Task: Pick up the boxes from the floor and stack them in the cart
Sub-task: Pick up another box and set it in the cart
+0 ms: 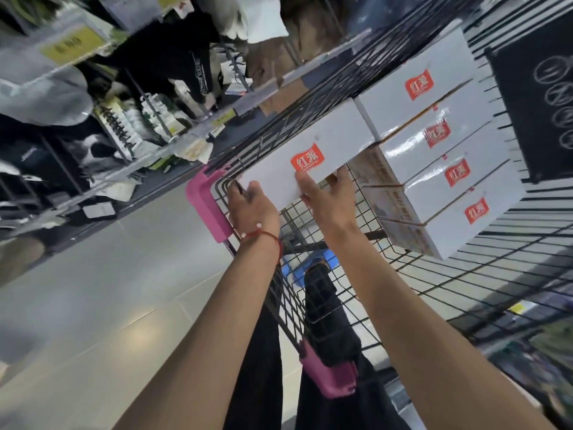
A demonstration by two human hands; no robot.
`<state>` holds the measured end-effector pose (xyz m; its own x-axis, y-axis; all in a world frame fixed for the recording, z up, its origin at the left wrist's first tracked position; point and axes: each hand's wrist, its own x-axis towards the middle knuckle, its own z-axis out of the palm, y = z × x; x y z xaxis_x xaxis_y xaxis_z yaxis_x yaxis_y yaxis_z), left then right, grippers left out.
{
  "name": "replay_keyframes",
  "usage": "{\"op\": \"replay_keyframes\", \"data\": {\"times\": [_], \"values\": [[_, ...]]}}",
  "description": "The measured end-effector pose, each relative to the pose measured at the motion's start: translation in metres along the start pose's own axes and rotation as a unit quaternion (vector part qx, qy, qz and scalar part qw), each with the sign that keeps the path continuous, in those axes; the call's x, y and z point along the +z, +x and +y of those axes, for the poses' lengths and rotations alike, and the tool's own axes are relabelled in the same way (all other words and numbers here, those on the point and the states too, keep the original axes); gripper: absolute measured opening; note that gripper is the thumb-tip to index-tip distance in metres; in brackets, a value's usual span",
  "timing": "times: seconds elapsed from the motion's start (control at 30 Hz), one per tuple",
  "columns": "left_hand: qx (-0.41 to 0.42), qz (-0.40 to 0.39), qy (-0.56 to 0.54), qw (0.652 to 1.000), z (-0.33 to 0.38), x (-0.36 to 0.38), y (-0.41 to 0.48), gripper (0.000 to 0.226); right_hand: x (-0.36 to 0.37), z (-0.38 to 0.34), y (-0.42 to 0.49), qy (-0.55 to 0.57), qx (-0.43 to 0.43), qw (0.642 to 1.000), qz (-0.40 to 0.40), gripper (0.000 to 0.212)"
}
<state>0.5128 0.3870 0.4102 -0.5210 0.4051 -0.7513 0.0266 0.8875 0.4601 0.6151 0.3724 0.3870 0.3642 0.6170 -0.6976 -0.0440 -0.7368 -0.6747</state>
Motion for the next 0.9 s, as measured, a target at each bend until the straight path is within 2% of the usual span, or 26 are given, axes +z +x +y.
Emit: {"op": "replay_keyframes", "data": {"times": [0.07, 0.17, 0.3, 0.4, 0.47, 0.6, 0.73, 0.83, 0.9], "values": [[0.005, 0.000, -0.002, 1.000, -0.001, -0.001, -0.002, 0.046, -0.002, 0.006, -0.001, -0.025, -0.032, 0.999, 0.004, 0.063], [-0.001, -0.019, -0.022, 1.000, -0.004, -0.002, 0.000, 0.045, -0.003, 0.007, -0.009, -0.029, -0.049, 0.998, -0.001, 0.058], [-0.007, -0.057, -0.025, 0.998, -0.002, -0.010, -0.001, 0.044, -0.006, 0.010, -0.012, -0.022, -0.009, 0.999, -0.030, 0.062], [0.002, -0.086, -0.009, 0.996, 0.000, -0.016, -0.009, 0.041, -0.013, 0.008, -0.019, -0.038, 0.019, 0.999, -0.028, 0.043], [0.014, -0.099, -0.011, 0.995, -0.002, -0.018, -0.018, 0.046, -0.019, 0.006, -0.035, -0.051, 0.022, 0.998, -0.034, 0.042], [0.053, -0.077, -0.049, 0.994, -0.009, -0.031, -0.056, 0.048, -0.037, 0.006, -0.073, -0.046, 0.017, 0.996, -0.068, 0.030], [0.080, -0.127, -0.120, 0.981, -0.024, -0.049, -0.111, 0.047, -0.065, 0.007, -0.114, -0.014, -0.005, 0.997, -0.075, 0.014], [0.091, -0.115, -0.177, 0.973, -0.040, -0.067, -0.157, 0.041, -0.085, 0.008, -0.148, 0.006, -0.022, 0.997, -0.078, 0.017], [0.098, -0.111, -0.182, 0.972, -0.053, -0.079, -0.183, 0.032, -0.096, 0.009, -0.170, 0.015, -0.037, 0.997, -0.070, 0.030]]}}
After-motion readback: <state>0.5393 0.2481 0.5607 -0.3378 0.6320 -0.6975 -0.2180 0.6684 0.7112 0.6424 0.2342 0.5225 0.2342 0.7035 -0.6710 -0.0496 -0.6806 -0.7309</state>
